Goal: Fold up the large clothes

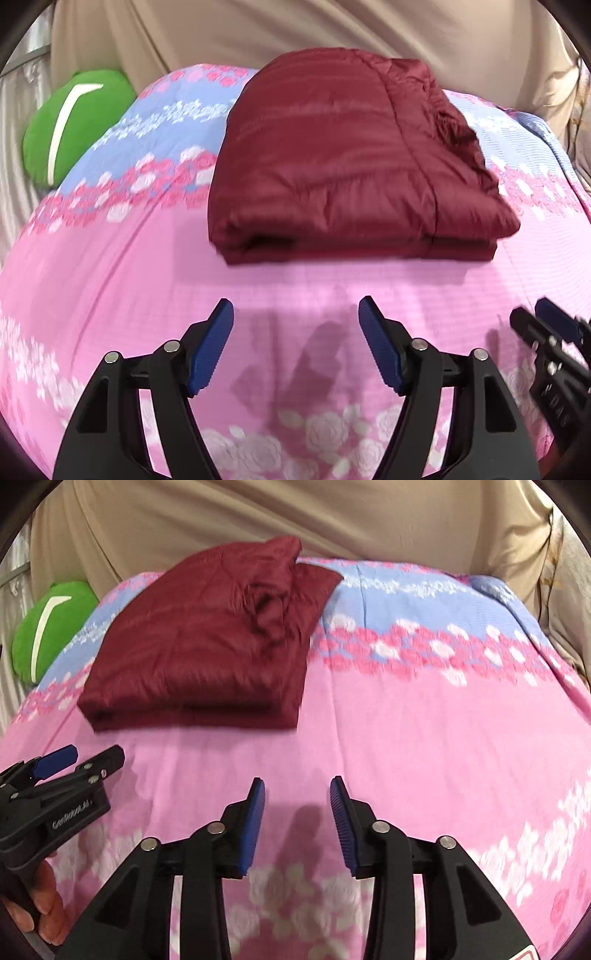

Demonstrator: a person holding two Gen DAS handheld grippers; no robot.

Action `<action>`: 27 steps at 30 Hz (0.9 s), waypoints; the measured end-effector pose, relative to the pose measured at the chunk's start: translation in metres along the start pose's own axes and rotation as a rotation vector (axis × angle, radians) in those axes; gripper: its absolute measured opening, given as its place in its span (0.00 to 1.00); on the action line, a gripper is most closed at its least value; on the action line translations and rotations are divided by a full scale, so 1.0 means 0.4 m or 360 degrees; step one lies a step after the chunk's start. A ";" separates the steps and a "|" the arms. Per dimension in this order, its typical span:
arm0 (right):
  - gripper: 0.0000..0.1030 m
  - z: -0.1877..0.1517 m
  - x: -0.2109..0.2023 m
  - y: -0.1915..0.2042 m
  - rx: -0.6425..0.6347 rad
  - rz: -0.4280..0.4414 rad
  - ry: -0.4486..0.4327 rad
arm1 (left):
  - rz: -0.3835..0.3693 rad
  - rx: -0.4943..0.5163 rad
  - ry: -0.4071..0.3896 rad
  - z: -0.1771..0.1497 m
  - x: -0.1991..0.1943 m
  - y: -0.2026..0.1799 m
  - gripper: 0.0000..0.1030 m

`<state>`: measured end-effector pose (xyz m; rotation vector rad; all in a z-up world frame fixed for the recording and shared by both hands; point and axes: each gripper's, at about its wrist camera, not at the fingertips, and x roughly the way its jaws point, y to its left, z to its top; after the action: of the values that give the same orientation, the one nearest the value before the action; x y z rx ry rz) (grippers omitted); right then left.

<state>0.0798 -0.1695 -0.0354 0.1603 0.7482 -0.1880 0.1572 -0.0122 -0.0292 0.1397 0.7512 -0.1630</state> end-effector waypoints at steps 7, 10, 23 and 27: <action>0.48 -0.039 -0.003 0.009 0.0000 0.0015 0.0015 | -0.0003 -0.0014 0.0025 -0.048 -0.007 -0.028 0.71; 0.50 -0.043 -0.001 0.013 -0.0008 0.0014 0.0025 | 0.0006 -0.0013 0.0023 -0.054 -0.010 -0.038 0.79; 0.53 -0.054 -0.006 0.040 -0.0043 -0.0025 0.0014 | 0.0051 0.0038 0.0004 -0.061 -0.017 -0.064 0.79; 0.53 -0.054 -0.005 0.038 -0.0046 -0.0025 0.0013 | 0.0064 0.0036 0.0000 -0.060 -0.019 -0.065 0.79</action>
<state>0.0676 -0.1502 -0.0483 0.1277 0.7604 -0.1918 0.1307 -0.0323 -0.0433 0.1759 0.7460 -0.1333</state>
